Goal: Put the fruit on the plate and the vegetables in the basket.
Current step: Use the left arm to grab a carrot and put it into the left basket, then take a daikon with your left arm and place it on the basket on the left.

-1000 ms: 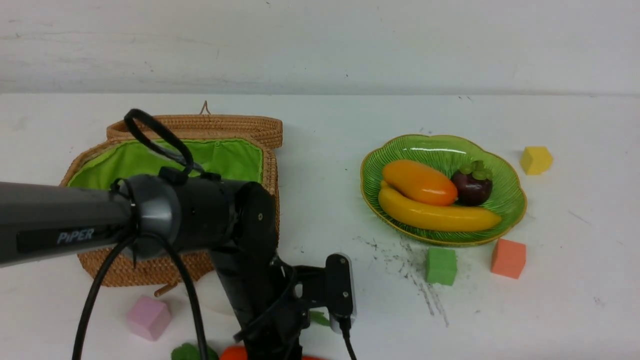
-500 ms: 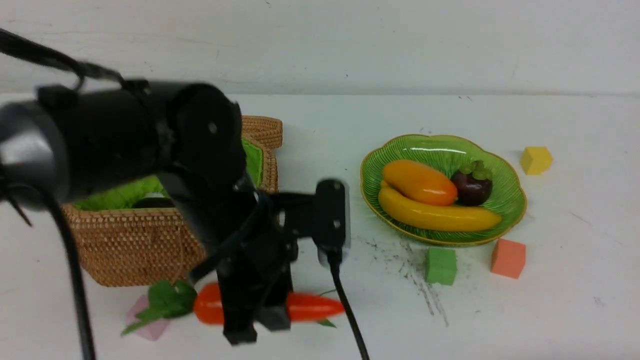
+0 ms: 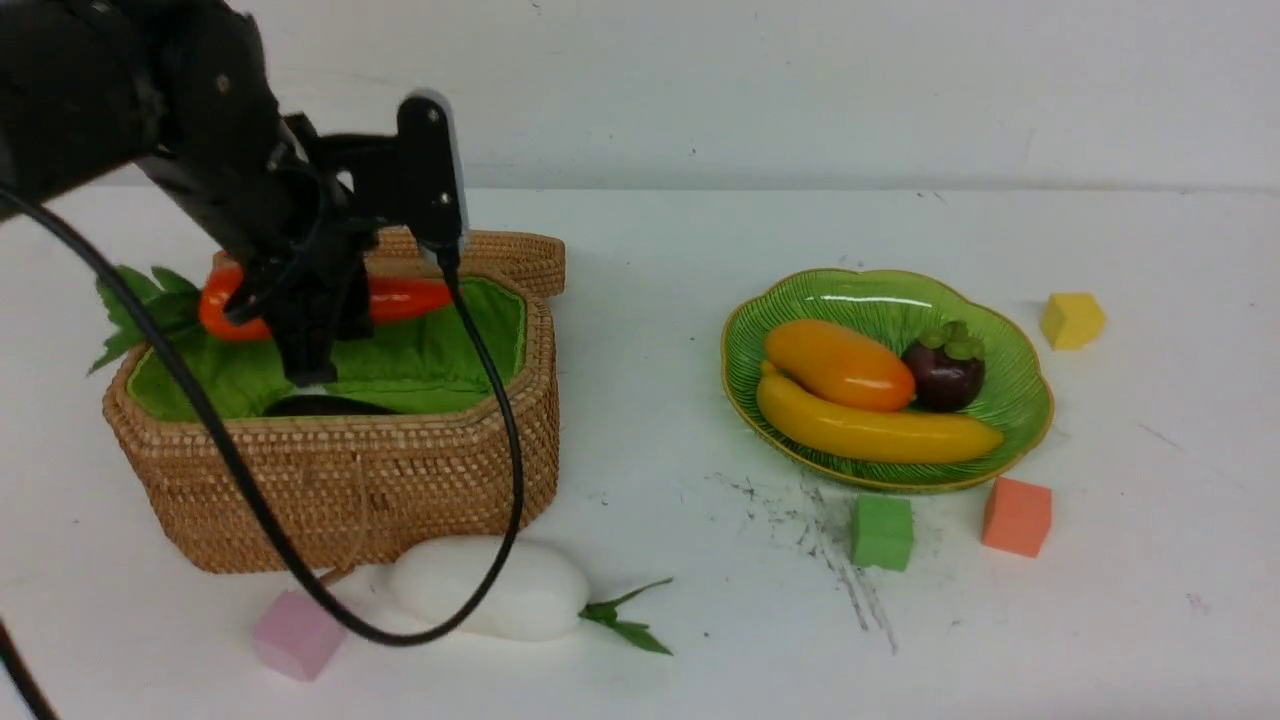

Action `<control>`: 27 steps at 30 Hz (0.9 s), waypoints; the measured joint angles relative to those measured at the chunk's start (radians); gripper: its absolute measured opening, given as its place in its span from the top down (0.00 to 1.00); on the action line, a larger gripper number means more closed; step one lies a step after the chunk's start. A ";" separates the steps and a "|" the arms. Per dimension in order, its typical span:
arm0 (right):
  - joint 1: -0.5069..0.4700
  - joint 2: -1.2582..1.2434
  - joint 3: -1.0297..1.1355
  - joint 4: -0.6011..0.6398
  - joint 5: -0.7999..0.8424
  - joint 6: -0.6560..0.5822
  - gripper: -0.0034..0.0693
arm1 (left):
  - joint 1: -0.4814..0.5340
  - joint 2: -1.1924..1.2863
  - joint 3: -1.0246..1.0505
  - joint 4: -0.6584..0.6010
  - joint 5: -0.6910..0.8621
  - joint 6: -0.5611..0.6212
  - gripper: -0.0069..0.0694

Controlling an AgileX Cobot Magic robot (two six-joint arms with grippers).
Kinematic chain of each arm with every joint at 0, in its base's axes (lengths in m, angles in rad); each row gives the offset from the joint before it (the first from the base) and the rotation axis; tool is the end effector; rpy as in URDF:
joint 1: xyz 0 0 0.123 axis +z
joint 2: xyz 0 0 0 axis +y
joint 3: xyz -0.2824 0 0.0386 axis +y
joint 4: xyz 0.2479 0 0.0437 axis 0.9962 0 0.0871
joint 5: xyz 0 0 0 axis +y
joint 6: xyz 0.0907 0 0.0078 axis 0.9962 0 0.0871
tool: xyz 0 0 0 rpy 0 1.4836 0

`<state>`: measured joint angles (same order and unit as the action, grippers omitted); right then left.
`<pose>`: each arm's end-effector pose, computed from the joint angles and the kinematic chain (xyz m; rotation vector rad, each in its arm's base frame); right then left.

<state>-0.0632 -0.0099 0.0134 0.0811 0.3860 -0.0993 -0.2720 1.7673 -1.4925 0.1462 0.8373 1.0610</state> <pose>0.0522 -0.0005 0.1745 0.0155 1.8719 -0.0317 0.3790 -0.0955 0.2901 1.7100 2.0290 0.4521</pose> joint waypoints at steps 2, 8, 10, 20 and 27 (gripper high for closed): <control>0.000 0.000 0.000 0.000 0.000 0.000 0.62 | 0.000 0.046 0.000 0.000 0.001 -0.007 0.57; 0.000 0.000 0.000 -0.001 0.000 0.000 0.62 | 0.000 0.089 0.000 0.001 -0.029 -0.067 0.57; 0.000 0.000 0.000 -0.001 0.000 0.000 0.62 | 0.000 0.086 0.000 0.001 -0.028 -0.078 0.53; 0.000 0.000 0.000 -0.001 0.000 0.000 0.62 | 0.000 0.022 0.000 -0.020 0.050 -0.170 0.04; 0.000 0.000 0.000 -0.001 0.000 0.000 0.62 | -0.016 -0.214 0.114 -0.119 0.090 -0.091 0.08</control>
<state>-0.0632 -0.0099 0.0134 0.0800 0.3860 -0.0993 -0.2882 1.5537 -1.3789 0.0274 0.9276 0.9704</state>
